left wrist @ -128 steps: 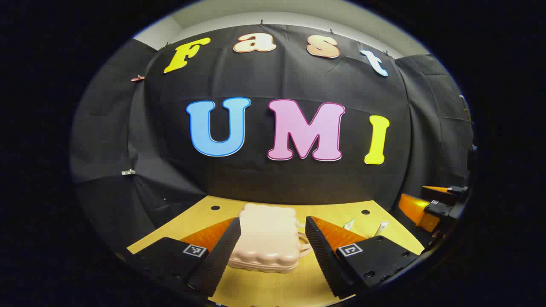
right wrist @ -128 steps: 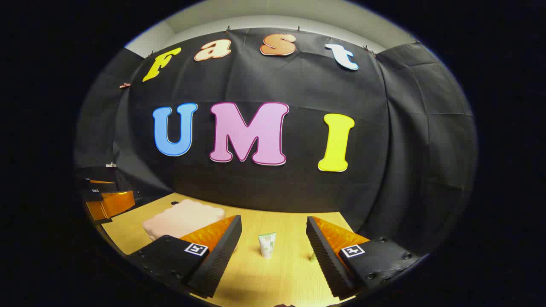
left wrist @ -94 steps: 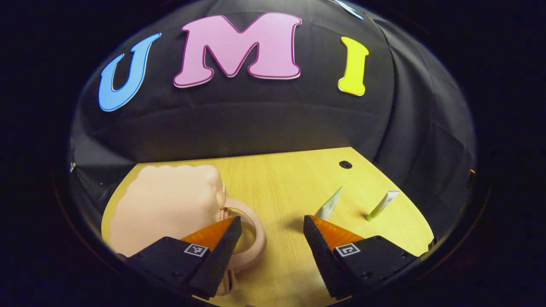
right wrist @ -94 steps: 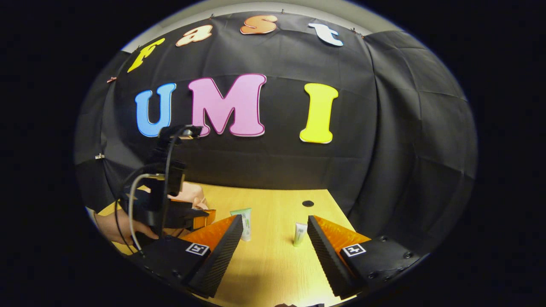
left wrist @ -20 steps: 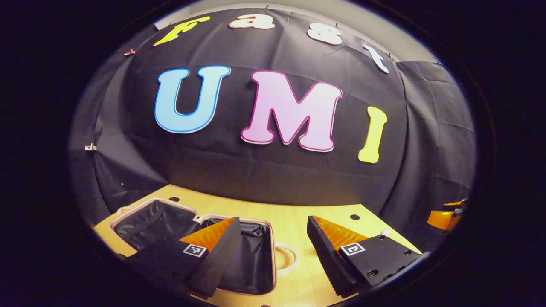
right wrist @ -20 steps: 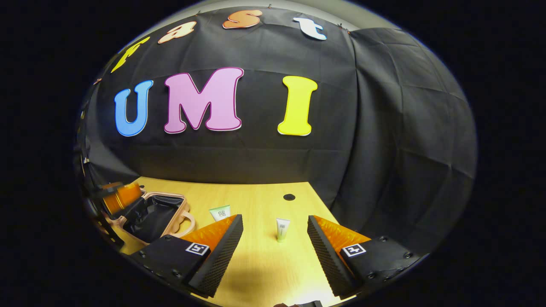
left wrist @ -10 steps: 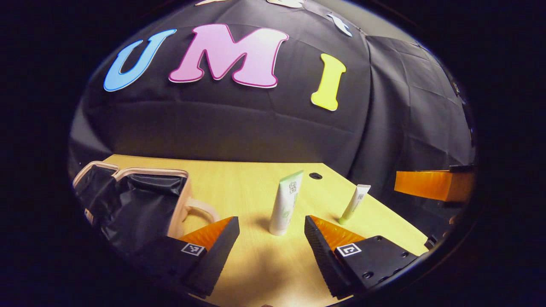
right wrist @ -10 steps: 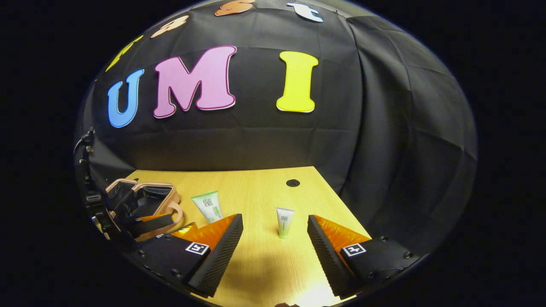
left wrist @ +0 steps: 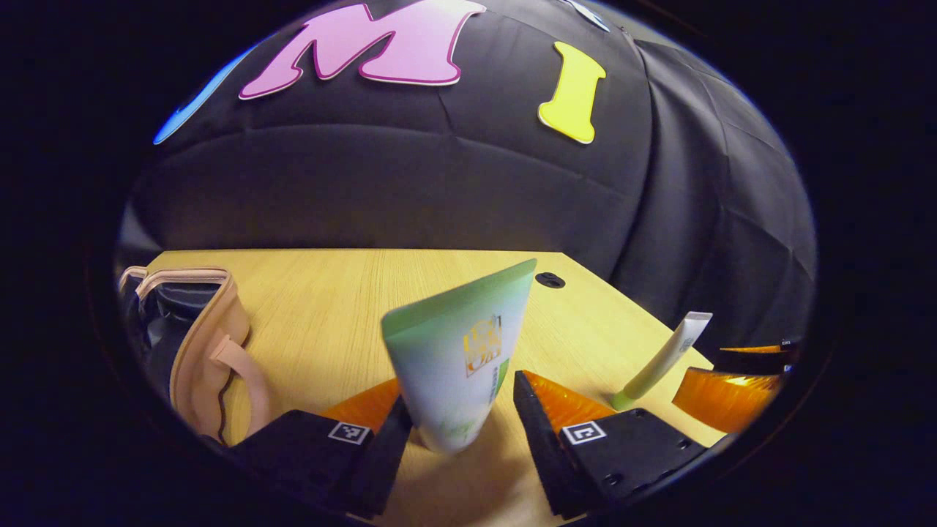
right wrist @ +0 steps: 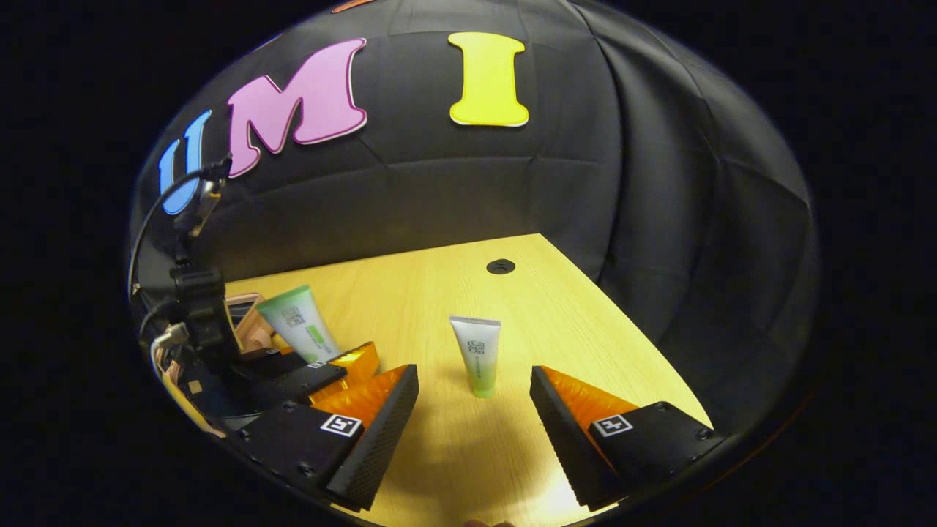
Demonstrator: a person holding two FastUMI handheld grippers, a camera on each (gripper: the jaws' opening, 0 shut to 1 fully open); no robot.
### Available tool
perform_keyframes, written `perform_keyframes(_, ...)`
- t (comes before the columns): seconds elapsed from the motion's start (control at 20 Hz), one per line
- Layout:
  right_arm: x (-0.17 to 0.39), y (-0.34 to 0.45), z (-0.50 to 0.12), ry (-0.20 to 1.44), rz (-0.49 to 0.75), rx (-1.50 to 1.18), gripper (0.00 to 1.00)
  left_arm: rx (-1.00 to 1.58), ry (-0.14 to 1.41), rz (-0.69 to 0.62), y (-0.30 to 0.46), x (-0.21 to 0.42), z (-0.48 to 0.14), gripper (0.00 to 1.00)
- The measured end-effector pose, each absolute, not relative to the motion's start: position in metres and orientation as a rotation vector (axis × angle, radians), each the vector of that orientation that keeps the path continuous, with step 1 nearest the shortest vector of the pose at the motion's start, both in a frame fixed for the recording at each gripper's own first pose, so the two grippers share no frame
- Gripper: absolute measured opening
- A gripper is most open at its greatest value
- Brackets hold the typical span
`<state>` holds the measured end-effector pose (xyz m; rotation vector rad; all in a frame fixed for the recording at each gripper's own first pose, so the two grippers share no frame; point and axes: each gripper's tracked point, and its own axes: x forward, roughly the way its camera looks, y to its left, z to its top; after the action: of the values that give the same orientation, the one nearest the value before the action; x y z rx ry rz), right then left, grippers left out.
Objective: First open the suitcase, pack the skin care products into it, and then close the suitcase.
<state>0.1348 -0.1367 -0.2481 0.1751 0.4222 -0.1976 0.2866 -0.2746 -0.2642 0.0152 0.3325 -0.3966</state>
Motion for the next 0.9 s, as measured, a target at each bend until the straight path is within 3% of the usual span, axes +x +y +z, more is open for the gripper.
perform_keyframes(0.2,0.159,-0.136,-0.270,0.429,-0.207,0.176,0.98,0.041,0.367,-0.389,-0.276,0.298,-0.272,0.57)
perform_keyframes(0.35,0.182,-0.143,-0.284,0.442,-0.232,0.185,0.98,0.023,0.372,-0.401,-0.274,0.295,-0.272,0.47)
perform_keyframes(0.75,0.204,-0.170,-0.313,0.489,-0.285,0.112,0.95,-0.022,0.370,-0.417,-0.251,0.275,-0.274,0.45)
perform_keyframes(0.85,0.205,-0.170,-0.313,0.486,-0.287,0.105,0.63,-0.034,0.370,-0.416,-0.247,0.273,-0.274,0.42)
perform_keyframes(0.9,0.202,-0.167,-0.312,0.488,-0.284,0.099,0.48,-0.036,0.369,-0.416,-0.245,0.271,-0.274,0.45)
